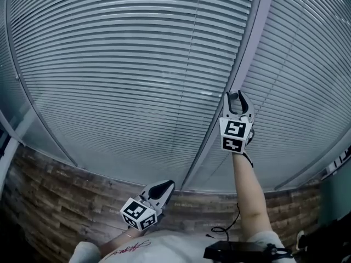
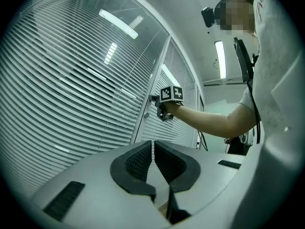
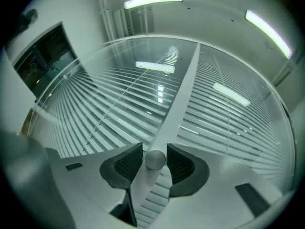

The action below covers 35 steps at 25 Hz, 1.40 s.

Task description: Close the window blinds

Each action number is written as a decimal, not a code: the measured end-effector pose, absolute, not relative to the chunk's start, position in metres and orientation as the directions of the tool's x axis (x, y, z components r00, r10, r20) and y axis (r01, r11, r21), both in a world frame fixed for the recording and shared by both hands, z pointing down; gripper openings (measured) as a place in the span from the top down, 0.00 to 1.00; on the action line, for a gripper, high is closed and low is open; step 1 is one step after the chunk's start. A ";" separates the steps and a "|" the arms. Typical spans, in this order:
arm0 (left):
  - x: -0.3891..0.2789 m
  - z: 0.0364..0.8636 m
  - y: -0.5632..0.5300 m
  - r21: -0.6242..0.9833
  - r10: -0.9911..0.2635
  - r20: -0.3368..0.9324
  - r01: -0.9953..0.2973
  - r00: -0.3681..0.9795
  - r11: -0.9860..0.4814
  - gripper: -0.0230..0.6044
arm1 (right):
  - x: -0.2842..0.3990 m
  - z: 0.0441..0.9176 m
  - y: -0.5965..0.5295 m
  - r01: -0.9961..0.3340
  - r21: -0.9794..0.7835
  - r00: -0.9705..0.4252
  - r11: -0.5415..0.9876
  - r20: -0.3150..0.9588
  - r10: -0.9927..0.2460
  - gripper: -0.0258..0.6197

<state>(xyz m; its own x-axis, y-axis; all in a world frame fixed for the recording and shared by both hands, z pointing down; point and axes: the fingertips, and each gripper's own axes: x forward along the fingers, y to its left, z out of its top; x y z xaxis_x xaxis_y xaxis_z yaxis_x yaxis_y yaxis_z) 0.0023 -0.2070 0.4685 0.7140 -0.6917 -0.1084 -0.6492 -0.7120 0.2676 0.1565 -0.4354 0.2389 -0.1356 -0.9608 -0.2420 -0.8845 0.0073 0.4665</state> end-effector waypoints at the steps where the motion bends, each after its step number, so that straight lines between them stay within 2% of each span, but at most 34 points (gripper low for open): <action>1: 0.002 0.468 -0.207 0.266 -0.691 -0.108 -0.649 0.714 -0.713 0.92 | 0.159 0.239 -0.437 -0.912 0.411 -0.117 0.007 -0.243 -0.963 0.71; 6: -0.002 0.468 -0.206 0.266 -0.696 -0.107 -0.654 0.710 -0.708 0.92 | 0.169 0.242 -0.443 -0.983 0.181 -0.066 0.021 -0.243 -0.968 0.74; 11: -0.008 0.471 -0.207 0.269 -0.700 -0.103 -0.658 0.706 -0.703 0.92 | 0.170 0.244 -0.444 -0.988 0.153 -0.066 0.027 -0.254 -0.965 0.75; 16: -0.006 0.470 -0.208 0.270 -0.696 -0.103 -0.653 0.711 -0.708 0.92 | 0.165 0.245 -0.444 -0.899 0.436 -0.077 -0.034 -0.235 -0.969 0.75; 23: 0.002 0.471 -0.208 0.269 -0.677 -0.097 -0.636 0.729 -0.723 0.92 | 0.161 0.245 -0.442 -0.758 0.651 -0.132 -0.039 -0.213 -0.968 0.75; 28: 0.003 0.471 -0.211 0.265 -0.675 -0.097 -0.634 0.732 -0.726 0.92 | 0.155 0.250 -0.445 -0.574 0.818 -0.191 -0.034 -0.174 -0.966 0.76; 35: 0.008 0.469 -0.210 0.261 -0.667 -0.101 -0.627 0.738 -0.734 0.92 | 0.152 0.255 -0.445 -0.317 0.948 -0.233 -0.035 -0.114 -0.966 0.76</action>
